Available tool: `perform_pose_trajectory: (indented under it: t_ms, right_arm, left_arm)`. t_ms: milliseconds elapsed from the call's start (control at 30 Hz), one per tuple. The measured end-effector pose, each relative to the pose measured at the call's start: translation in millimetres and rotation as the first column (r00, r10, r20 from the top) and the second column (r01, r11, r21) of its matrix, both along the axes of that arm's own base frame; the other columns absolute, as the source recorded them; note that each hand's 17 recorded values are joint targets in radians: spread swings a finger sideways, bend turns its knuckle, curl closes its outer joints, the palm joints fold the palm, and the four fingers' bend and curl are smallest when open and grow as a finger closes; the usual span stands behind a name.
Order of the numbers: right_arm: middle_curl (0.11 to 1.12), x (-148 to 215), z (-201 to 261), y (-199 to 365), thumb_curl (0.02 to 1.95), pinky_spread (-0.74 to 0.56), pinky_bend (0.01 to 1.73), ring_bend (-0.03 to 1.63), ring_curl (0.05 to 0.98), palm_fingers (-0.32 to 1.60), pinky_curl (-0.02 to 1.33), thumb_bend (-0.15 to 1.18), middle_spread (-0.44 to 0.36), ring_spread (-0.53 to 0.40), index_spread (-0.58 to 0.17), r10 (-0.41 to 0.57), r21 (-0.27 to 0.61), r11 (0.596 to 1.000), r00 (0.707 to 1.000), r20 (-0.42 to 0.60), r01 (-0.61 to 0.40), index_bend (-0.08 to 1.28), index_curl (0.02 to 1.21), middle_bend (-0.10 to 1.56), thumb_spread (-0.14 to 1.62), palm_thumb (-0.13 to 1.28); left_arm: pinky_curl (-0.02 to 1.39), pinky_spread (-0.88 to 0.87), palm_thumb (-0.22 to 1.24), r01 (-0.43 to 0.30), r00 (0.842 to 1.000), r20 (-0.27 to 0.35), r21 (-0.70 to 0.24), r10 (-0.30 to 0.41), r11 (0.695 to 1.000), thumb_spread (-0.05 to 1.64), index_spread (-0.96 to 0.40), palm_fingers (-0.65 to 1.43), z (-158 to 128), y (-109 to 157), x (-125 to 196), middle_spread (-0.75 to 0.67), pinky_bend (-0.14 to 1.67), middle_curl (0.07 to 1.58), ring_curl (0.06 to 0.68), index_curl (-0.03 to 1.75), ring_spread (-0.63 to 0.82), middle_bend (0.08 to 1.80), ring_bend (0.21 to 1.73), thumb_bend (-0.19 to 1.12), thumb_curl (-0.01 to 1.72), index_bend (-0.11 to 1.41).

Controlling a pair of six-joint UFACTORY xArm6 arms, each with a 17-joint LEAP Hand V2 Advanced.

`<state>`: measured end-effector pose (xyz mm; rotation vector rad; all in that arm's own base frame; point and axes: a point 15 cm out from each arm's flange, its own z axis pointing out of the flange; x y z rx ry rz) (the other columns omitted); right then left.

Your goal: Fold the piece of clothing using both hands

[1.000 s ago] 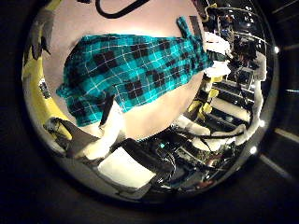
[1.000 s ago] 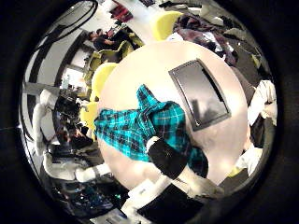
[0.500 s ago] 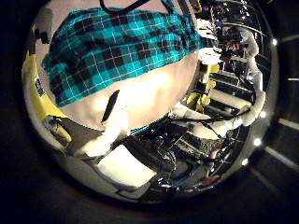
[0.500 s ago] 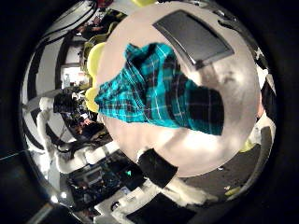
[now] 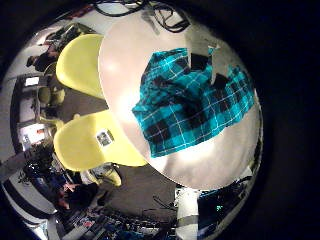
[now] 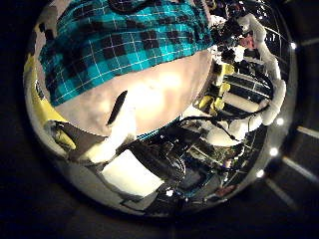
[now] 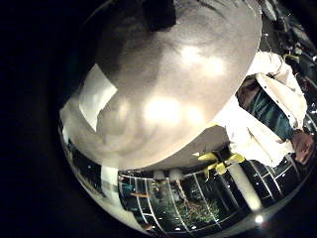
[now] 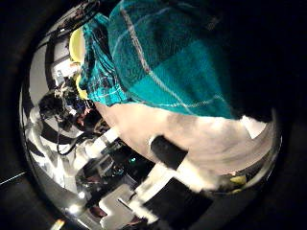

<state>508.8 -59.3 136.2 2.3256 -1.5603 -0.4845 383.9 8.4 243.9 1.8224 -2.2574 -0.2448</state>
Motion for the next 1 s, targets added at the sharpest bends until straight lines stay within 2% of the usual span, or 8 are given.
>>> perform_pose_trajectory:
  t_ms: [33, 67, 200, 233, 367, 500, 767, 1000]
  right_arm:
    - [0.4, 2.2, -0.1, -0.1, 0.39, 0.03, 0.89, 1.04, 0.344, 0.88, 0.37, 0.03, -0.132, -0.119, -0.287, -0.002, -0.002, 1.0, 1.0, 0.009, 0.002, 0.16, 0.28, 0.51, 1.01, 0.62]
    - [0.42, 4.5, 0.5, -0.6, 0.4, -0.07, 0.93, 1.07, 0.35, 0.98, 0.37, 0.04, -0.173, -0.158, -0.302, -0.003, -0.002, 1.0, 1.0, 0.019, 0.003, 0.16, 0.28, 0.53, 1.01, 0.66]
    - [0.54, 19.5, 12.1, -4.9, 0.44, -0.21, 1.02, 1.14, 0.435, 1.28, 0.46, 0.07, -0.231, -0.199, -0.376, -0.003, -0.009, 1.0, 0.996, 0.091, 0.004, 0.36, 0.4, 0.78, 1.0, 0.79]
    - [0.56, 22.4, 15.5, -8.9, 0.45, -0.23, 1.05, 1.16, 0.452, 1.26, 0.48, 0.06, -0.237, -0.209, -0.39, -0.008, -0.01, 1.0, 0.994, 0.108, 0.009, 0.4, 0.42, 0.82, 1.0, 0.81]
    - [0.67, 25.5, 25.3, -27.4, 0.5, -0.22, 1.18, 1.26, 0.519, 1.21, 0.57, 0.08, -0.223, -0.226, -0.411, -0.036, -0.017, 0.999, 0.99, 0.14, 0.038, 0.74, 0.59, 1.02, 0.98, 0.94]
    - [0.74, 24.3, 34.4, -55.5, 0.56, -0.21, 1.26, 1.34, 0.579, 1.13, 0.65, 0.1, -0.206, -0.236, -0.39, -0.08, -0.018, 0.996, 0.983, 0.167, 0.084, 0.92, 0.7, 1.18, 0.99, 1.02]
    - [0.81, 5.4, 69.4, -114.8, 0.64, -0.18, 1.32, 1.43, 0.664, 1.02, 0.8, 0.07, -0.179, -0.236, -0.346, -0.14, -0.039, 0.988, 0.97, 0.197, 0.15, 1.04, 0.81, 1.29, 1.01, 1.05]
    - [0.84, -0.9, 111.3, -137.1, 0.69, -0.16, 1.32, 1.46, 0.713, 0.97, 0.92, 0.04, -0.164, -0.232, -0.325, -0.161, -0.039, 0.983, 0.951, 0.266, 0.177, 1.08, 0.86, 1.34, 1.03, 1.05]
  left_arm:
    - [0.58, 0.02, 0.49, 0.001, 1.0, 0.0, -0.001, -0.001, 1.0, 1.14, -0.05, 0.18, 0.2, -0.5, -0.7, 0.09, 0.45, 0.47, 0.319, 0.49, -0.01, 0.19, 0.8, -0.02, 0.37, 0.18]
    - [0.58, 0.02, 0.49, 0.001, 1.0, 0.0, -0.001, -0.001, 1.0, 1.14, -0.05, 0.18, 0.2, -0.8, -1.2, 0.09, 0.45, 0.47, 0.317, 0.48, -0.01, 0.19, 0.8, -0.02, 0.37, 0.18]
    - [0.57, 0.02, 0.49, -0.002, 1.0, -0.005, 0.001, 0.002, 1.0, 1.14, -0.05, 0.19, -2.1, -1.5, -5.0, 0.09, 0.44, 0.45, 0.312, 0.47, -0.01, 0.19, 0.79, -0.02, 0.37, 0.18]
    - [0.57, 0.02, 0.49, 0.0, 1.0, -0.004, 0.0, 0.0, 1.0, 1.14, -0.05, 0.19, -1.5, -2.0, -5.4, 0.09, 0.44, 0.45, 0.311, 0.46, -0.01, 0.19, 0.79, -0.02, 0.37, 0.18]
    - [0.56, 0.02, 0.5, 0.003, 1.0, -0.008, 0.002, -0.003, 1.0, 1.14, -0.05, 0.2, -2.3, -3.0, -8.5, 0.09, 0.43, 0.44, 0.308, 0.45, -0.01, 0.19, 0.79, -0.02, 0.37, 0.18]
    - [0.55, 0.02, 0.5, 0.002, 1.0, -0.008, 0.0, -0.002, 1.0, 1.15, -0.04, 0.2, -2.2, -3.5, -10.4, 0.09, 0.42, 0.43, 0.304, 0.44, -0.01, 0.19, 0.78, -0.02, 0.36, 0.18]
    - [0.54, 0.03, 0.49, 0.016, 0.999, -0.043, -0.003, -0.016, 1.0, 1.15, -0.04, 0.21, -16.8, -6.4, -29.3, 0.09, 0.42, 0.41, 0.298, 0.42, -0.01, 0.19, 0.77, -0.02, 0.36, 0.18]
    - [0.52, 0.03, 0.49, 0.022, 0.999, -0.036, -0.003, -0.022, 1.0, 1.16, -0.05, 0.22, -71.0, -14.1, -36.5, 0.07, 0.41, 0.41, 0.293, 0.42, -0.01, 0.19, 0.76, -0.02, 0.36, 0.18]
